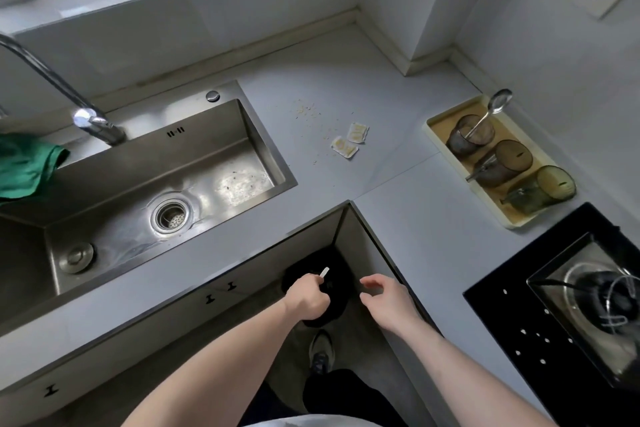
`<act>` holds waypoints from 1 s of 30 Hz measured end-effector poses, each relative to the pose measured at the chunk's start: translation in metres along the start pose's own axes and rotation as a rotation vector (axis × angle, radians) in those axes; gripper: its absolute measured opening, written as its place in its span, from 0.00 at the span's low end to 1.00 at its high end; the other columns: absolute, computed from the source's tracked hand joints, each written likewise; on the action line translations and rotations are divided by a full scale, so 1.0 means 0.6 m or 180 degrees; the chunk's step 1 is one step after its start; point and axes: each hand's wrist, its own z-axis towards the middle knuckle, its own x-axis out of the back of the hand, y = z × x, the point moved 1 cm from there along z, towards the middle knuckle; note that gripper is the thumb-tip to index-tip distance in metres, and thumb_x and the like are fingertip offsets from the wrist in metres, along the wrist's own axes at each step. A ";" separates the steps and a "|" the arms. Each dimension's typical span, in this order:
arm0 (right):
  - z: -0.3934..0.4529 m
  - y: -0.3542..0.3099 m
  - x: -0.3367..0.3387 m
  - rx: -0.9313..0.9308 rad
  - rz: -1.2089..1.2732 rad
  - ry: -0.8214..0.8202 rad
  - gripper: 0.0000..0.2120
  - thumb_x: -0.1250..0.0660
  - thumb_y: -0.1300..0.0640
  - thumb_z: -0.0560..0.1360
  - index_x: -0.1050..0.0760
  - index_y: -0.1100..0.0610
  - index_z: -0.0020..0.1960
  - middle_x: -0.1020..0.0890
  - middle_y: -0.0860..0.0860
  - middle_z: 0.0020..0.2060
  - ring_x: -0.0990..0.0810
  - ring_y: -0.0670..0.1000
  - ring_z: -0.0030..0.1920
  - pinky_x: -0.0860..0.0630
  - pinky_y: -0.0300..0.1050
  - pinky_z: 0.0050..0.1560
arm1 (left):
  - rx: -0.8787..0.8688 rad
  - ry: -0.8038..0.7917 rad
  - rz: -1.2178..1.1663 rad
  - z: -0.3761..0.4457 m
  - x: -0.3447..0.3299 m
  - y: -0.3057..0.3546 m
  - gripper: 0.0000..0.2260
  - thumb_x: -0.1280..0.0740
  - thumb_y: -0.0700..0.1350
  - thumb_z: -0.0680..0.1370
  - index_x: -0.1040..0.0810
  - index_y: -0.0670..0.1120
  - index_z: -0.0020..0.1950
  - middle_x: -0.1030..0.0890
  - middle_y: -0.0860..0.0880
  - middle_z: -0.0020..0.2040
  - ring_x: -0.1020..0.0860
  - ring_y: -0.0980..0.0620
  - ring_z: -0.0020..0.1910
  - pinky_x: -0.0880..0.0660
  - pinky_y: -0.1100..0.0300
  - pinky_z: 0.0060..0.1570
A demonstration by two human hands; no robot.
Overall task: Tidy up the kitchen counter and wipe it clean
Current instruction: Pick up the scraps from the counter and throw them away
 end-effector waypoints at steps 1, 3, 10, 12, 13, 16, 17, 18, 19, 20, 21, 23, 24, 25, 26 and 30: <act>-0.004 0.000 0.004 0.0001 0.0024 -0.0007 0.14 0.31 0.54 0.78 0.22 0.46 0.63 0.20 0.41 0.57 0.20 0.46 0.57 0.30 0.36 0.54 | -0.0024 -0.0015 0.0019 0.000 -0.001 0.000 0.31 0.40 0.39 0.74 0.30 0.46 0.78 0.28 0.47 0.76 0.27 0.47 0.73 0.29 0.57 0.71; -0.007 -0.001 0.009 0.0017 0.0017 -0.0029 0.14 0.31 0.54 0.79 0.23 0.46 0.64 0.21 0.40 0.57 0.20 0.46 0.58 0.30 0.36 0.54 | -0.0090 0.0014 0.0071 -0.001 0.000 -0.004 0.31 0.40 0.39 0.74 0.31 0.46 0.79 0.31 0.48 0.78 0.31 0.47 0.76 0.33 0.57 0.74; -0.012 -0.029 0.009 0.0179 -0.0002 -0.0118 0.16 0.30 0.53 0.78 0.22 0.45 0.64 0.19 0.41 0.60 0.21 0.45 0.62 0.27 0.38 0.62 | -0.0437 0.0358 -0.0116 -0.046 0.031 -0.044 0.27 0.38 0.37 0.75 0.28 0.48 0.75 0.31 0.50 0.78 0.31 0.51 0.75 0.34 0.62 0.72; -0.015 -0.049 0.002 0.0273 0.0016 -0.0197 0.16 0.30 0.52 0.78 0.22 0.44 0.65 0.20 0.41 0.61 0.22 0.44 0.62 0.27 0.40 0.65 | -0.0523 0.0503 -0.0260 -0.063 0.047 -0.070 0.26 0.38 0.37 0.75 0.26 0.51 0.73 0.31 0.53 0.77 0.26 0.55 0.67 0.31 0.64 0.66; -0.020 -0.061 -0.003 0.0319 0.0014 -0.0251 0.17 0.30 0.52 0.78 0.22 0.44 0.65 0.20 0.40 0.61 0.22 0.44 0.61 0.26 0.40 0.65 | -0.0573 0.0568 -0.0362 -0.077 0.055 -0.083 0.25 0.37 0.37 0.75 0.25 0.52 0.72 0.31 0.54 0.77 0.23 0.57 0.63 0.28 0.63 0.63; -0.038 -0.103 -0.019 0.0500 0.0034 -0.0331 0.16 0.31 0.52 0.77 0.22 0.43 0.65 0.20 0.38 0.59 0.19 0.41 0.53 0.23 0.43 0.62 | -0.0712 0.0841 -0.0580 -0.124 0.083 -0.123 0.23 0.38 0.37 0.76 0.24 0.55 0.69 0.31 0.59 0.74 0.21 0.59 0.59 0.24 0.64 0.56; -0.044 -0.118 -0.025 0.0567 0.0034 -0.0361 0.16 0.31 0.51 0.77 0.22 0.43 0.64 0.20 0.37 0.59 0.19 0.40 0.51 0.22 0.43 0.61 | -0.0719 0.0944 -0.0643 -0.140 0.094 -0.136 0.23 0.38 0.37 0.76 0.24 0.56 0.68 0.31 0.60 0.73 0.21 0.59 0.59 0.24 0.65 0.54; -0.050 -0.130 -0.031 0.0640 0.0021 -0.0384 0.16 0.31 0.51 0.77 0.22 0.42 0.64 0.20 0.37 0.58 0.19 0.39 0.50 0.22 0.43 0.60 | -0.0723 0.1025 -0.0688 -0.157 0.103 -0.146 0.23 0.38 0.37 0.76 0.23 0.57 0.67 0.31 0.61 0.73 0.21 0.60 0.58 0.24 0.65 0.54; -0.055 -0.150 -0.043 0.0733 -0.0011 -0.0432 0.16 0.31 0.50 0.77 0.22 0.42 0.64 0.20 0.36 0.58 0.19 0.38 0.49 0.22 0.43 0.60 | -0.0710 0.1138 -0.0742 -0.178 0.116 -0.164 0.23 0.38 0.37 0.76 0.23 0.58 0.66 0.31 0.62 0.73 0.22 0.61 0.59 0.24 0.65 0.55; -0.062 -0.173 -0.057 0.0830 -0.0035 -0.0499 0.16 0.31 0.50 0.77 0.22 0.42 0.64 0.20 0.36 0.57 0.19 0.38 0.49 0.22 0.43 0.61 | -0.0689 0.1272 -0.0776 -0.201 0.130 -0.186 0.23 0.38 0.38 0.76 0.22 0.58 0.66 0.31 0.63 0.72 0.22 0.61 0.59 0.25 0.64 0.56; -0.067 -0.193 -0.071 0.0905 -0.0056 -0.0561 0.16 0.30 0.50 0.76 0.22 0.41 0.64 0.19 0.36 0.55 0.18 0.38 0.49 0.22 0.43 0.61 | -0.0676 0.1405 -0.0794 -0.221 0.142 -0.204 0.22 0.38 0.38 0.76 0.22 0.59 0.65 0.31 0.64 0.72 0.22 0.62 0.59 0.25 0.64 0.57; -0.077 -0.238 -0.098 0.1103 -0.0101 -0.0682 0.16 0.30 0.50 0.76 0.21 0.41 0.63 0.18 0.37 0.52 0.18 0.37 0.50 0.22 0.42 0.61 | -0.0596 0.1665 -0.0863 -0.259 0.169 -0.241 0.22 0.37 0.38 0.76 0.22 0.60 0.65 0.32 0.65 0.71 0.23 0.64 0.59 0.26 0.65 0.57; -0.084 -0.260 -0.112 0.1192 -0.0155 -0.0744 0.17 0.30 0.49 0.75 0.21 0.41 0.63 0.17 0.37 0.52 0.19 0.37 0.50 0.22 0.41 0.60 | -0.0538 0.1786 -0.0928 -0.275 0.181 -0.262 0.22 0.37 0.38 0.77 0.22 0.60 0.65 0.32 0.65 0.71 0.23 0.64 0.60 0.26 0.65 0.58; -0.092 -0.285 -0.130 0.1295 -0.0223 -0.0821 0.17 0.30 0.49 0.75 0.22 0.40 0.63 0.17 0.38 0.52 0.19 0.37 0.51 0.22 0.40 0.59 | -0.0472 0.1920 -0.1021 -0.293 0.194 -0.289 0.22 0.37 0.37 0.77 0.22 0.59 0.65 0.32 0.65 0.71 0.23 0.63 0.60 0.27 0.64 0.59; -0.101 -0.308 -0.147 0.1392 -0.0280 -0.0890 0.17 0.30 0.48 0.76 0.22 0.40 0.64 0.18 0.38 0.53 0.19 0.38 0.52 0.22 0.40 0.59 | -0.0416 0.2031 -0.1119 -0.309 0.204 -0.315 0.22 0.37 0.37 0.77 0.23 0.59 0.65 0.32 0.65 0.72 0.23 0.63 0.61 0.26 0.63 0.60; -0.136 -0.384 -0.201 0.1614 -0.0261 -0.0997 0.16 0.29 0.50 0.76 0.22 0.39 0.62 0.15 0.41 0.50 0.18 0.37 0.49 0.22 0.38 0.55 | -0.0275 0.2290 -0.1218 -0.348 0.253 -0.401 0.20 0.37 0.38 0.79 0.24 0.60 0.66 0.33 0.64 0.73 0.25 0.61 0.62 0.23 0.61 0.62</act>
